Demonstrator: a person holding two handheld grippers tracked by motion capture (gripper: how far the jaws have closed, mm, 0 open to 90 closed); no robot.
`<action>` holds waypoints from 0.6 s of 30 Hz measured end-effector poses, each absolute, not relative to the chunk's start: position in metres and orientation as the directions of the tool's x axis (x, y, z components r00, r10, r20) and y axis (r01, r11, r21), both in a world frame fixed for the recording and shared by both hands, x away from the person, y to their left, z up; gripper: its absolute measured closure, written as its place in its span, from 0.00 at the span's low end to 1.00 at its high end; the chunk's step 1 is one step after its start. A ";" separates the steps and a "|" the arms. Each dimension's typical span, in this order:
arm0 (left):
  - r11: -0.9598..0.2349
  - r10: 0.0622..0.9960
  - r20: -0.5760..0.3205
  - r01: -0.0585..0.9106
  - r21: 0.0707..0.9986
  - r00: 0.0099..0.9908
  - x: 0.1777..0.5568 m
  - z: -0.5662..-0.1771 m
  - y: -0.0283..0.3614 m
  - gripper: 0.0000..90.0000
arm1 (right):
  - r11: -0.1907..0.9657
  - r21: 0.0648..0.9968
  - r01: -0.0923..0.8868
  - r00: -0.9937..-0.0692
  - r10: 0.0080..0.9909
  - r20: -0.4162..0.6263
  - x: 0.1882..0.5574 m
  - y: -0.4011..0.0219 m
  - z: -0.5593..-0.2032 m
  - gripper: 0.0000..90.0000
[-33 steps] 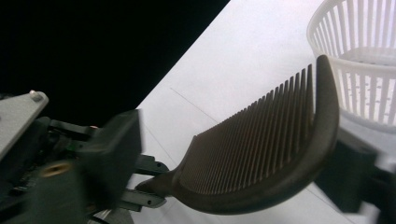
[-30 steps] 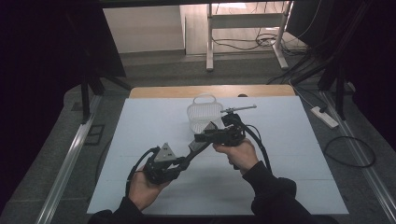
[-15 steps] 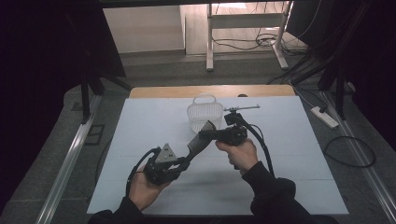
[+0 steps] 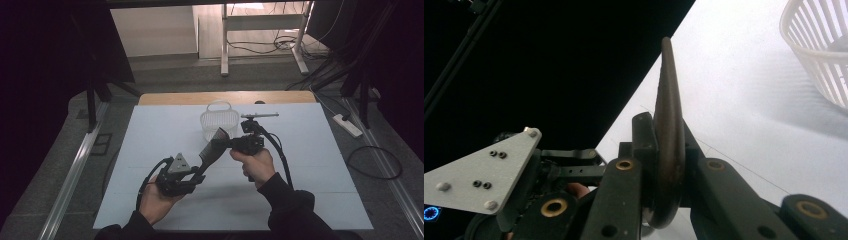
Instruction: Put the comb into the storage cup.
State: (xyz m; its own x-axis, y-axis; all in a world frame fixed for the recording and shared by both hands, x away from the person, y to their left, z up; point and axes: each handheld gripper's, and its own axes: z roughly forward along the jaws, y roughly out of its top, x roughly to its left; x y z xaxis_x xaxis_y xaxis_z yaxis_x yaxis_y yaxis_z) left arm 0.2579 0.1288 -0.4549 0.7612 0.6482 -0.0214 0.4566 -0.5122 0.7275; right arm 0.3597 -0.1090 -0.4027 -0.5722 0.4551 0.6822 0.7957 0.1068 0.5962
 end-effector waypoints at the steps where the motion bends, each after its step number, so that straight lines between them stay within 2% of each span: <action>1: -0.511 0.651 -0.021 0.458 0.727 0.759 0.258 -0.455 0.129 0.61 | 0.105 0.602 0.792 -0.576 0.458 0.677 0.360 -0.109 -0.402 0.95; 10: -0.448 0.684 -0.072 0.496 0.743 0.726 0.263 -0.456 0.136 0.27 | 0.122 0.644 0.755 -0.611 0.488 0.624 0.362 -0.114 -0.398 0.95; 18: -0.402 0.701 -0.121 0.530 0.747 0.703 0.267 -0.458 0.146 0.10 | 0.116 0.657 0.745 -0.617 0.493 0.613 0.365 -0.121 -0.393 0.95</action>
